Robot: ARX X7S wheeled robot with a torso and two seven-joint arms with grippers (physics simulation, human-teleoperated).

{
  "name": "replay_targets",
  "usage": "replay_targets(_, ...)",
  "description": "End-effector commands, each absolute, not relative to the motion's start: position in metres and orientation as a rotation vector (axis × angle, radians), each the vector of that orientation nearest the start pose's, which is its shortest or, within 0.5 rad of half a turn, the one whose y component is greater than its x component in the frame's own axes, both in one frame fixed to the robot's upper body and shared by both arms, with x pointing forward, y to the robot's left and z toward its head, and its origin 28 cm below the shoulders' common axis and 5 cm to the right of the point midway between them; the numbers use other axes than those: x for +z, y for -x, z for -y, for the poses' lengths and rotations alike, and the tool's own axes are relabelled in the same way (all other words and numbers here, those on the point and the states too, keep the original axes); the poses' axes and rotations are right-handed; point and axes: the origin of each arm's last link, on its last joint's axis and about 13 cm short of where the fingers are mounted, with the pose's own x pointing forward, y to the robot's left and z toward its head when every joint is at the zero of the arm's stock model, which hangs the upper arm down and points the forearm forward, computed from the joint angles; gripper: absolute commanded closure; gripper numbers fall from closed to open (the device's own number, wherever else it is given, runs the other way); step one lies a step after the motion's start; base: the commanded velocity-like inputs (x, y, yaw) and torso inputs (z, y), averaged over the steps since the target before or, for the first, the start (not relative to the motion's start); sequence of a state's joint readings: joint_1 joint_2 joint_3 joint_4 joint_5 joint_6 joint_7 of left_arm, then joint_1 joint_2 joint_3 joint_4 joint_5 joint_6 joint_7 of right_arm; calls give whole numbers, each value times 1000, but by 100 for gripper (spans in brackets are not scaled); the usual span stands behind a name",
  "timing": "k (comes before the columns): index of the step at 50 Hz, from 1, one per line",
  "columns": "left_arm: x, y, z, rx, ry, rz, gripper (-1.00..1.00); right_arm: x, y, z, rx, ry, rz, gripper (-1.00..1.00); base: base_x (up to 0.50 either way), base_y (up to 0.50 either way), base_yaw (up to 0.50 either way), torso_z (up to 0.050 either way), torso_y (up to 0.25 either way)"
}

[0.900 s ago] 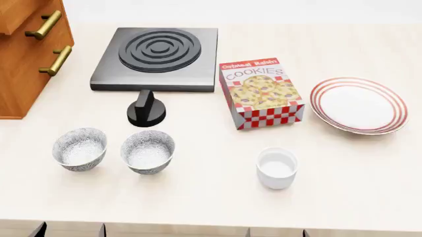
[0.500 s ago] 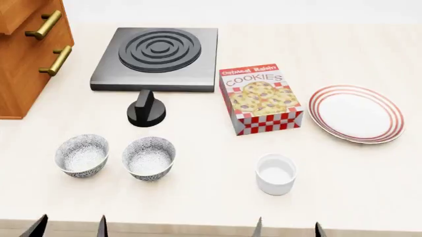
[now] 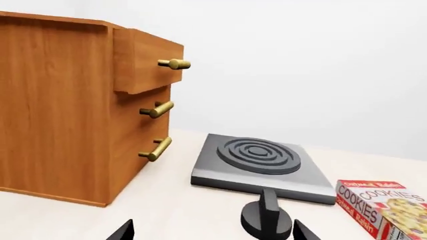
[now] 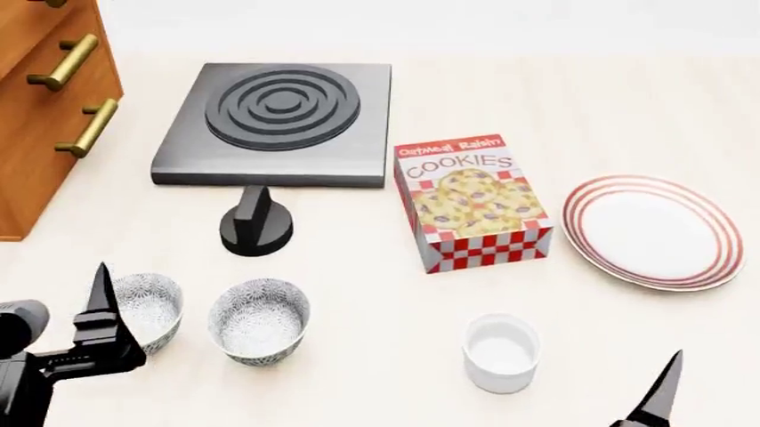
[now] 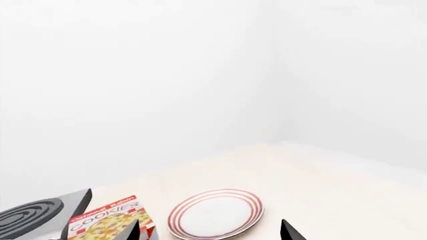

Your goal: Pick the akita bowl from table center and place it on the plate.

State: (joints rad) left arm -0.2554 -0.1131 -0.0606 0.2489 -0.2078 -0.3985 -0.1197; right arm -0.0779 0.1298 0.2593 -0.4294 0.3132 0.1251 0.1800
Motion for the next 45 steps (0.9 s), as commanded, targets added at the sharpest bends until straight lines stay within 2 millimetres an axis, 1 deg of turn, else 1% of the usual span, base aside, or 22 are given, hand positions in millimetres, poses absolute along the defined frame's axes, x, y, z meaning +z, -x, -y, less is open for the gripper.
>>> replay_targets(1,109,-264,-243,147,114,122,-100,100,-178,173,-372,-161,319,-100,500,0,0,0,0)
replay_targets(4,109,-266,-247,177,127,123,-100,99,-178,174,-368,-169,320,-100,500,0,0,0,0)
replay_targets(9,110,-263,-247,164,162,117,-100,96,-179,173,-365,-159,308,-100,500,0,0,0,0)
replay_targets(21,113,-261,-248,172,154,136,-100,99,-175,176,-383,-156,327,-100,483,0,0,0,0)
replay_targets(36,115,-262,-250,173,162,138,-100,101,-175,176,-380,-155,334,-100,2,0,0,0,0)
replay_targets(38,115,-262,-251,174,163,140,-100,101,-174,175,-356,-157,336,-100,0,0,0,0,0)
replay_targets(42,117,-261,-253,182,171,145,-100,103,-174,174,-359,-166,341,-100,431,0,0,0,0)
replay_targets(43,118,-261,-255,188,174,147,-100,102,-174,172,-306,-183,331,-100,0,0,0,0,0)
replay_targets(45,116,-263,-257,193,179,141,-100,101,-179,167,-283,-181,311,-100,0,0,0,0,0)
